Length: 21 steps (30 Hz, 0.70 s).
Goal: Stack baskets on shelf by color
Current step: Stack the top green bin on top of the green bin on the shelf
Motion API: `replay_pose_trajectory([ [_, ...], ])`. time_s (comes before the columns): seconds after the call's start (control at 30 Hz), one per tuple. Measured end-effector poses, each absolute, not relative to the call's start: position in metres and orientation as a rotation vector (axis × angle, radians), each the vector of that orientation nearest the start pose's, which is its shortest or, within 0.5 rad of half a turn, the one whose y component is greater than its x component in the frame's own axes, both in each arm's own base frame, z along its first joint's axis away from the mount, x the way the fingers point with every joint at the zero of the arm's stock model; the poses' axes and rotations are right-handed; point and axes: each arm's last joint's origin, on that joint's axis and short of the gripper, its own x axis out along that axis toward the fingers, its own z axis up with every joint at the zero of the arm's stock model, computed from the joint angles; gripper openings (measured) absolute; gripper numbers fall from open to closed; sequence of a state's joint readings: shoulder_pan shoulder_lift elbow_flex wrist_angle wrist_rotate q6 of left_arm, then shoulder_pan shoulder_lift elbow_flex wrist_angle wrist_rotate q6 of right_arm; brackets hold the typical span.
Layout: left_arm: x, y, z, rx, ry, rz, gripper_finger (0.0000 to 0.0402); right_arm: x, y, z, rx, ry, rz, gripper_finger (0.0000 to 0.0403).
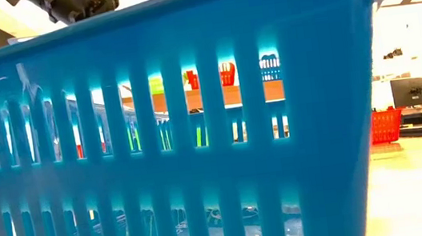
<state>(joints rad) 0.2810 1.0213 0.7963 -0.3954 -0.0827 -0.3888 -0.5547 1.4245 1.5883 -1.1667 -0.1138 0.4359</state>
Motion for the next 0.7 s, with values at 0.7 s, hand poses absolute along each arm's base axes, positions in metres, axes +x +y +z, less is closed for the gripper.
replay_pose_trajectory([
  [0.7, 0.233, 0.019, 0.260, -0.734, 0.495, 0.545, 0.0126, 0.239, -0.111, 0.384, 0.528, 0.919, -0.499, 0.0079],
])
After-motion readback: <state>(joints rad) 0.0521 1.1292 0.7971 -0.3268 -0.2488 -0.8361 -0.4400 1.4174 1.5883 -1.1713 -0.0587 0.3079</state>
